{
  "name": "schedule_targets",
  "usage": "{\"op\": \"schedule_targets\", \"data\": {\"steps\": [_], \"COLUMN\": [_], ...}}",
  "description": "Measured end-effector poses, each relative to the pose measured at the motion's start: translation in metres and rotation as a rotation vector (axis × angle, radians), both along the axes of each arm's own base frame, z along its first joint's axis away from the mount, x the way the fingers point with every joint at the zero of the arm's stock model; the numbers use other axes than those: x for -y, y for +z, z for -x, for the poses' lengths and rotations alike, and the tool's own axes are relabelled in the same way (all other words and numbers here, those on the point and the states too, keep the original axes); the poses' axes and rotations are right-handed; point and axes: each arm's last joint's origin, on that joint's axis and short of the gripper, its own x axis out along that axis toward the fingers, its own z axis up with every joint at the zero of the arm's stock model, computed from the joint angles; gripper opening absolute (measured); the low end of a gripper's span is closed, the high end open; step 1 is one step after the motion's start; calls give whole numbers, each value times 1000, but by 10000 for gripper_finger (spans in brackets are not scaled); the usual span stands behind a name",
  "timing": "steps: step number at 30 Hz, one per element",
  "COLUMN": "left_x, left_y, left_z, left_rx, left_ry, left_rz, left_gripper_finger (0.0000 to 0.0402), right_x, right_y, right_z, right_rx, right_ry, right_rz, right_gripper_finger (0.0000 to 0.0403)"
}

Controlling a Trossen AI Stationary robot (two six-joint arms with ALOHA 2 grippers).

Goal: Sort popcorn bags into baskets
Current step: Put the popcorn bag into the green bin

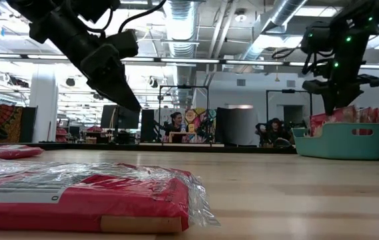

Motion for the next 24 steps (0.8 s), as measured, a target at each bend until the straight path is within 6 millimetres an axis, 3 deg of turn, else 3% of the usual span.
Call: {"op": "schedule_targets", "data": {"steps": [14, 24], "left_x": [21, 54], "left_y": [41, 21], "left_z": [33, 25], "left_rx": [145, 84], "left_ry": [56, -16], "left_rz": [36, 74], "left_gripper_finger": [144, 144], "right_x": [-30, -58], "right_y": [39, 75], "right_z": [11, -12], "right_rx": [228, 515], "right_ry": [122, 469], "right_rz": [246, 483], "right_gripper_finger": [146, 138]}}
